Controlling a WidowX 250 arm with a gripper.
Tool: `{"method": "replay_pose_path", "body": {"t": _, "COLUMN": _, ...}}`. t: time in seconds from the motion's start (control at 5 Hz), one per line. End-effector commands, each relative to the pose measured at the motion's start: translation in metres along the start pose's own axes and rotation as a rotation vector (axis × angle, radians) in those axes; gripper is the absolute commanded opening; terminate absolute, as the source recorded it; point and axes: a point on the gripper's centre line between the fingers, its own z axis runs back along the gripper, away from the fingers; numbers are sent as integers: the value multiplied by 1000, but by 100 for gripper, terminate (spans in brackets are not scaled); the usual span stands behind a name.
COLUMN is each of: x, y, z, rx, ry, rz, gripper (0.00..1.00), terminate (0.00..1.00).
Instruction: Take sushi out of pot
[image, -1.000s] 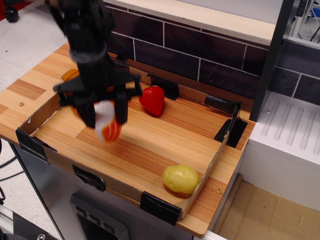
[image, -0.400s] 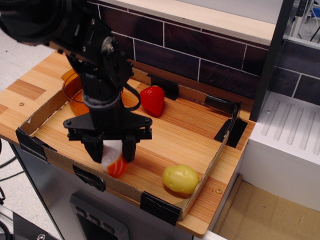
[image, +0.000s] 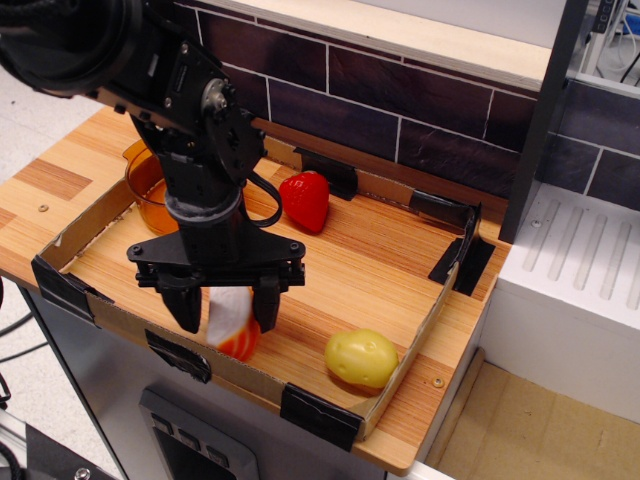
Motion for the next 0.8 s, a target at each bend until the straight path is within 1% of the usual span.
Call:
{"method": "replay_pose_path", "body": {"t": 0.0, "x": 30, "y": 8, "z": 36, "rx": -71, "ry": -39, "rz": 81, "gripper": 100, "terminate": 0}}
{"method": "replay_pose_path", "body": {"t": 0.2, "x": 50, "y": 8, "z": 71, "rx": -136, "ry": -27, "rz": 178, "gripper": 100, "terminate": 0}}
{"method": "replay_pose_path", "body": {"t": 0.4, "x": 50, "y": 8, "z": 71, "rx": -136, "ry": -27, "rz": 178, "gripper": 100, "terminate": 0}}
{"method": "replay_pose_path", "body": {"t": 0.6, "x": 50, "y": 8, "z": 71, "rx": -136, "ry": -27, "rz": 178, "gripper": 100, "terminate": 100}}
